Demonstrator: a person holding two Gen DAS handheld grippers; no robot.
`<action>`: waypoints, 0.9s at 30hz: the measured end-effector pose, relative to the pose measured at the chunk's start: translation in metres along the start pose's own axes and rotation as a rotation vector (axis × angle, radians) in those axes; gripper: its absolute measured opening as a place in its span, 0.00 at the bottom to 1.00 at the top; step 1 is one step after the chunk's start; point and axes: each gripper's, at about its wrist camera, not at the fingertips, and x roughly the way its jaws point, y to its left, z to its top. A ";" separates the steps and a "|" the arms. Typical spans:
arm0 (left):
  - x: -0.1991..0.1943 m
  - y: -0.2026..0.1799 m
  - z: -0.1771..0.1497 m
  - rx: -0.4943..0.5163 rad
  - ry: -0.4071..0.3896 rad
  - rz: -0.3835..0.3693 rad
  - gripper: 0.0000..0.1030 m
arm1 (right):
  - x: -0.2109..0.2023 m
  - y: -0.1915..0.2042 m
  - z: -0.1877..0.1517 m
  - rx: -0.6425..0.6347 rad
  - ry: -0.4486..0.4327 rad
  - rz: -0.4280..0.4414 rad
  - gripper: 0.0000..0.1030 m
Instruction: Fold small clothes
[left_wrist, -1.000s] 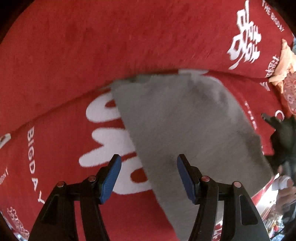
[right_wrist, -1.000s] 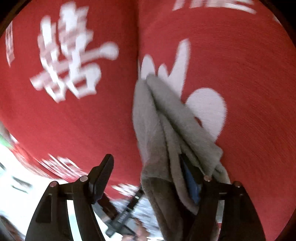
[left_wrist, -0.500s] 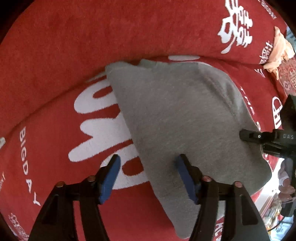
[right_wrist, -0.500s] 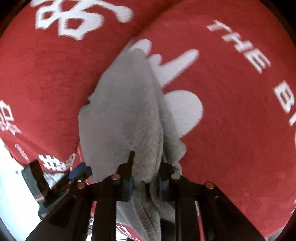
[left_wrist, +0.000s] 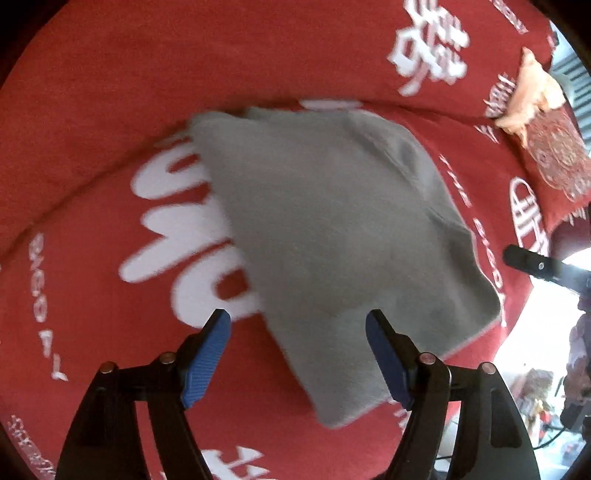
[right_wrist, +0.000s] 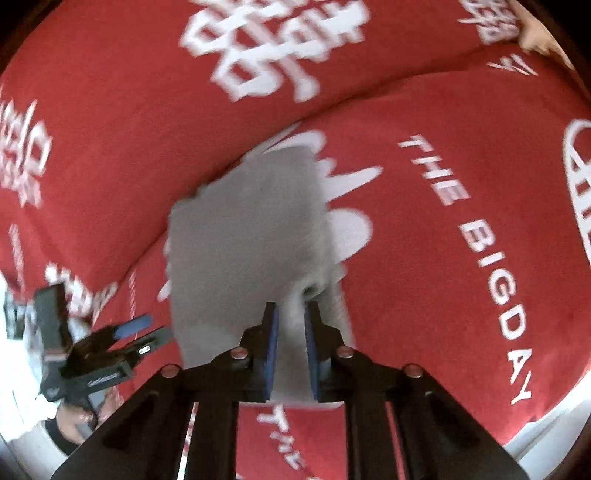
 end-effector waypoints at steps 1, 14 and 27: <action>0.008 -0.006 -0.004 0.005 0.019 0.002 0.75 | 0.002 0.004 -0.004 -0.024 0.021 -0.001 0.15; 0.061 -0.009 -0.025 -0.042 0.141 0.024 0.75 | 0.053 -0.030 -0.040 -0.012 0.182 -0.112 0.04; 0.053 -0.029 -0.024 -0.123 0.167 0.092 0.75 | 0.045 -0.057 -0.039 0.029 0.275 -0.162 0.15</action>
